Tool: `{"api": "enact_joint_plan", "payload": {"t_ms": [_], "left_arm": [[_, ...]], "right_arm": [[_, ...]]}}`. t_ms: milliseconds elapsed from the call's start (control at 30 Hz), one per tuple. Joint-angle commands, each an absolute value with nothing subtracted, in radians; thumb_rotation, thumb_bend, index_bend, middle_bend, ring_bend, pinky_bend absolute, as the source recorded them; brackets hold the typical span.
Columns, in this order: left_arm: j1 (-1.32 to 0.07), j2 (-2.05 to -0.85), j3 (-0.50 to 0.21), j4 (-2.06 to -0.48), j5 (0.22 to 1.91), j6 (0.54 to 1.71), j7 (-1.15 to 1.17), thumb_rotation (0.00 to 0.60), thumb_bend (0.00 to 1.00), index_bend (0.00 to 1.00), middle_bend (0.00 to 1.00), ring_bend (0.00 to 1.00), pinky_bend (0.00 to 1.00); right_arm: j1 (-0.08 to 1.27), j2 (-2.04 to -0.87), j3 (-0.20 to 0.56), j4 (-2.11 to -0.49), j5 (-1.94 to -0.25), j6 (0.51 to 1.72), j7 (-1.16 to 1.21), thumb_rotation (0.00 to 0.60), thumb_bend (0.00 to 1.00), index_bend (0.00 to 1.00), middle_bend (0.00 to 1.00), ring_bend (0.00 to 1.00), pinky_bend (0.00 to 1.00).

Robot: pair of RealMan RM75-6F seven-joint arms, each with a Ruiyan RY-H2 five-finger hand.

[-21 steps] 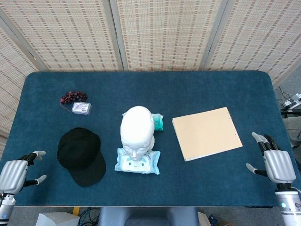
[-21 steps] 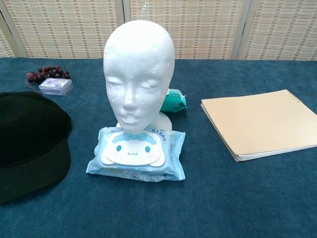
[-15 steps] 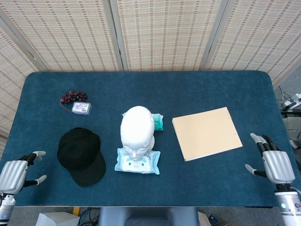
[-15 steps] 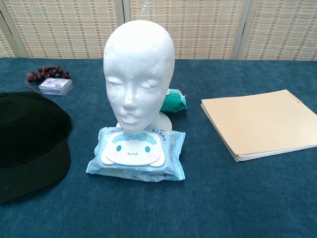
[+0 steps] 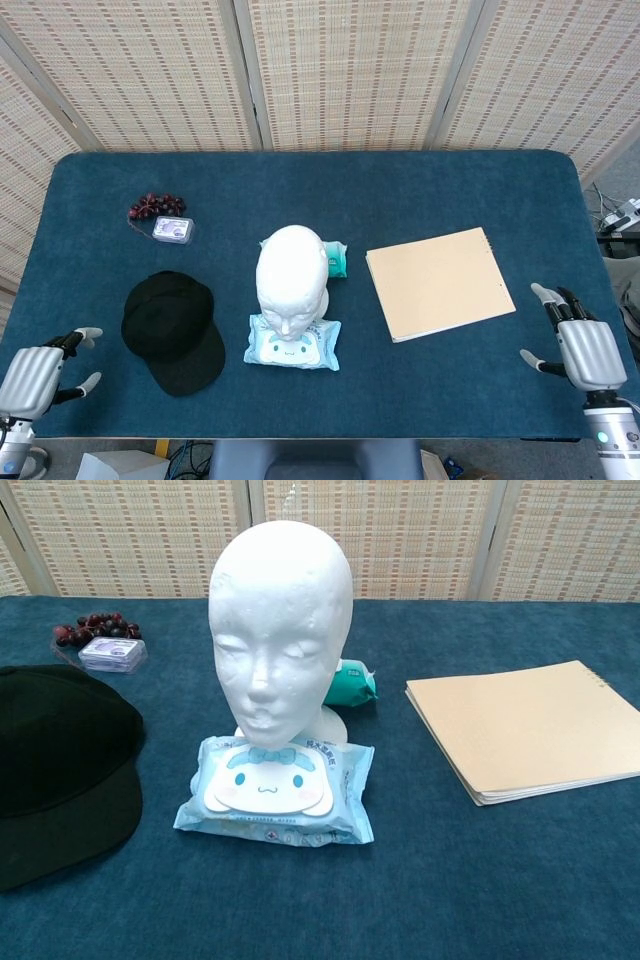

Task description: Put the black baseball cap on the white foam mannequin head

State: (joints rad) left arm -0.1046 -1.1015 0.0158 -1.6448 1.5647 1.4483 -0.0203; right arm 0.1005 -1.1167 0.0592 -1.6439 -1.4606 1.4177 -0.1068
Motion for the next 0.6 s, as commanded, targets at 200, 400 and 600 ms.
{"api": "enact_joint_plan", "payload": {"t_ms": [200, 400, 600], "left_arm": [[-0.095, -1.076, 0.06, -1.669, 1.649, 1.468, -0.026, 0.6, 0.79, 0.38, 0.42, 0.48, 0.63], [-0.106, -1.049, 0.088, -1.685, 1.68, 1.443, -0.085, 0.6, 0.84, 0.43, 0.44, 0.49, 0.63], [-0.129, -1.021, 0.132, -1.688, 1.76, 1.425, -0.192, 0.6, 0.91, 0.44, 0.44, 0.46, 0.63]], "right_arm": [[0.101, -1.111, 0.057, -1.644, -1.465, 1.416, -0.096, 0.6, 0.0, 0.06, 0.21, 0.11, 0.38], [0.104, -1.109, 0.054, -1.646, -1.464, 1.407, -0.098, 0.6, 0.0, 0.06, 0.21, 0.11, 0.38], [0.109, -1.108, 0.052, -1.649, -1.462, 1.395, -0.103, 0.6, 0.0, 0.06, 0.21, 0.11, 0.38]]}}
